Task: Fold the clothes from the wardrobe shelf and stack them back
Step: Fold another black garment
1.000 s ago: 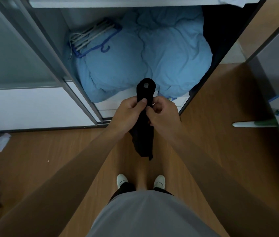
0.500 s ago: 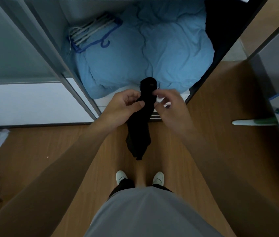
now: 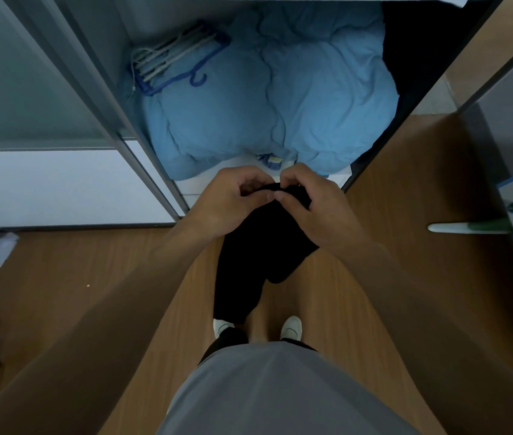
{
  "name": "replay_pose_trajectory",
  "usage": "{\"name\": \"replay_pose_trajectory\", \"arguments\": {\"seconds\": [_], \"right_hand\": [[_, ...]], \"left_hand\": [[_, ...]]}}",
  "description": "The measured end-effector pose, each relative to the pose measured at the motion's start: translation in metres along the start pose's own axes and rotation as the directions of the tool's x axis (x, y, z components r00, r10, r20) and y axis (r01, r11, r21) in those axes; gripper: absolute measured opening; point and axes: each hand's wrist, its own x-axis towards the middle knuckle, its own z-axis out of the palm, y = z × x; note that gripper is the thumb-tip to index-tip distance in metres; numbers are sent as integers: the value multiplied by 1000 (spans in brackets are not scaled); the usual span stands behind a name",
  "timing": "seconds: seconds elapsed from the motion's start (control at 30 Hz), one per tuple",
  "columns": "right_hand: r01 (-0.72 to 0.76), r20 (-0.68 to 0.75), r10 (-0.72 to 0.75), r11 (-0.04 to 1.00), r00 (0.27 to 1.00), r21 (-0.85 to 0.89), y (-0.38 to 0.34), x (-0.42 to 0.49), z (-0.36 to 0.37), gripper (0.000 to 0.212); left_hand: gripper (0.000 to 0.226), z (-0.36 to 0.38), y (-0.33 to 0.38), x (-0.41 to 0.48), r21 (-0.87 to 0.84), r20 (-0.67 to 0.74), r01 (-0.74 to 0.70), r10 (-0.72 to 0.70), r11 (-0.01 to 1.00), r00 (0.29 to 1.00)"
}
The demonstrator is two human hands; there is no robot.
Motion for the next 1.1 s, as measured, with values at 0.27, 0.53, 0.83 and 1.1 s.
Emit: {"name": "replay_pose_trajectory", "arguments": {"seconds": [0.27,0.53,0.83,1.1], "right_hand": [[-113,19,111,987,994,117,-1,3,-3,6],[-52,156,37,994,987,94,-13,1,-9,8],[-106,236,86,992,968,74,-11,-8,-13,11],[-120,130,107,988,986,100,4,-11,-22,5]], "left_hand": [[13,1,-16,-7,75,-3,-106,106,992,994],[40,-8,-42,-13,318,182,-251,201,914,962],[31,-2,-81,-7,366,321,-119,-5,923,947],[29,-15,-67,-19,62,120,4,-11,998,993]]}}
